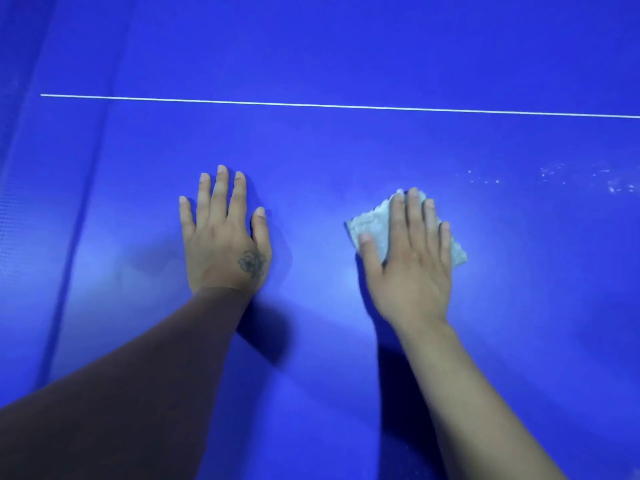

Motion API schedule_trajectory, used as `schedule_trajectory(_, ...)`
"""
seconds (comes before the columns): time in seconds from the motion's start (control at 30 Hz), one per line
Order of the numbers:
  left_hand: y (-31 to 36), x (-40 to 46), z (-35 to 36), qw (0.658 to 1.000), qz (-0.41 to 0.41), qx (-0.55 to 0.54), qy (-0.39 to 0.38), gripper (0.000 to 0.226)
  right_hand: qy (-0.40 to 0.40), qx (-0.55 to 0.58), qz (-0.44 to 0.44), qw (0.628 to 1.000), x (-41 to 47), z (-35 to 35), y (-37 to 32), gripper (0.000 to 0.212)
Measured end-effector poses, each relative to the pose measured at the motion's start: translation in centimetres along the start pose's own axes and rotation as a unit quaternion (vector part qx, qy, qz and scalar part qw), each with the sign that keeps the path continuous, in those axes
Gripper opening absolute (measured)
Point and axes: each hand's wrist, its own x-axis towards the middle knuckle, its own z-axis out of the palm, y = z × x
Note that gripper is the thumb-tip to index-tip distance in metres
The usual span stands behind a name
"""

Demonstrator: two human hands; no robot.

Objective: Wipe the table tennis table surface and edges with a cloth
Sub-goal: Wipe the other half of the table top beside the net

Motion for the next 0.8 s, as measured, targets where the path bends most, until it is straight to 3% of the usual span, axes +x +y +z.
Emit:
schedule_trajectory(0.2, 0.0, -0.1, 0.0, 1.000, -0.006, 0.009, -0.010, 0.062, 0.004, 0.000, 0.095, 0.995, 7.7, 1.0, -1.4, 0.079)
schedule_trajectory(0.4, 0.2, -0.2, -0.4, 1.000, -0.005, 0.003, -0.028, 0.066, 0.025, 0.007, -0.021, 0.999, 2.9, 2.1, -7.0, 0.080)
schedule_trajectory(0.57, 0.1, -0.4, -0.5, 0.999, 0.000, 0.007, -0.038, 0.066, 0.000, -0.007, -0.079, 0.997, -6.6, 0.9, -2.8, 0.077)
schedule_trajectory(0.8, 0.5, -3.1, -3.0, 0.997, 0.002, 0.008, -0.070, 0.065, -0.002, -0.017, 0.015, 1.000, -5.0, 0.1, 1.3, 0.080)
